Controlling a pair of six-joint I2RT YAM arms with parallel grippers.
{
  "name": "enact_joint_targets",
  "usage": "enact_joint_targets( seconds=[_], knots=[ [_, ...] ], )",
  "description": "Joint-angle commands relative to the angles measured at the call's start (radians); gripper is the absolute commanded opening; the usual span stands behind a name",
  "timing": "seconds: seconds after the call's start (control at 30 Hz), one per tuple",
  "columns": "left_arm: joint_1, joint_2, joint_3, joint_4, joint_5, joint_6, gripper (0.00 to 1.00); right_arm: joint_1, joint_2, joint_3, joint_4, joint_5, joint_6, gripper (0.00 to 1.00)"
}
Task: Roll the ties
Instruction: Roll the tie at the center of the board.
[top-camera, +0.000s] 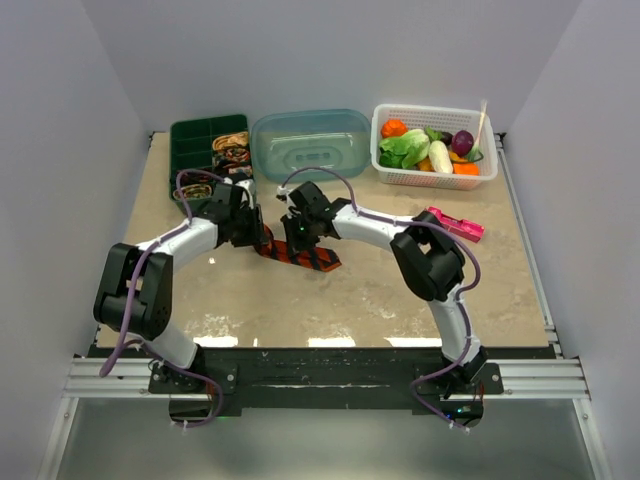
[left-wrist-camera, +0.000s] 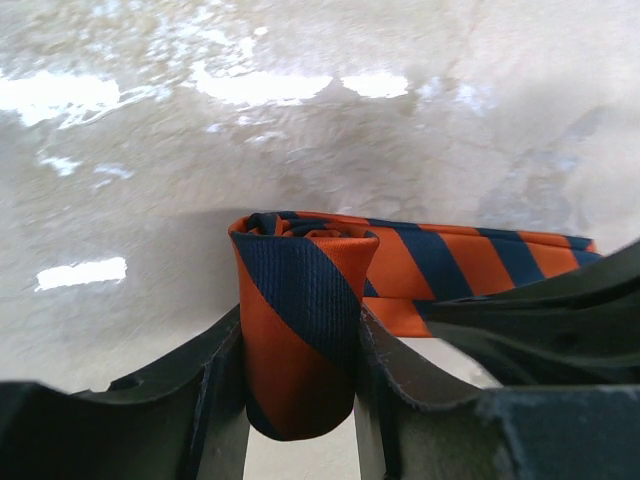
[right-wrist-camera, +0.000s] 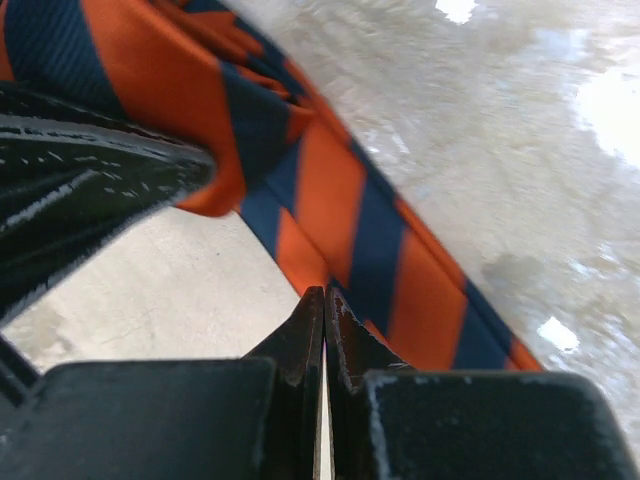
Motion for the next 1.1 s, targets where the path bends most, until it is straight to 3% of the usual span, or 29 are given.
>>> enact_joint_targets(
  seconds=[0.0,0.23,0.63,1.07],
  knots=[
    [-0.055,-0.028,0.06,-0.087,-0.189,0.052,0.33,-0.049,-0.11,-0.041,0.091,-0.078,0.058,0.0],
    [-0.151,-0.002,0.133,-0.202,-0.439,0.058,0.33,-0.058,-0.105,-0.062,0.14,-0.124,0.101,0.0],
    [-0.258,0.044,0.172,-0.308,-0.692,0.067,0.32,-0.11,-0.139,-0.166,0.206,-0.147,0.165,0.0],
    [-0.375,0.166,0.187,-0.355,-0.82,0.041,0.31,-0.245,-0.23,-0.275,0.2,-0.138,0.139,0.0]
  ],
)
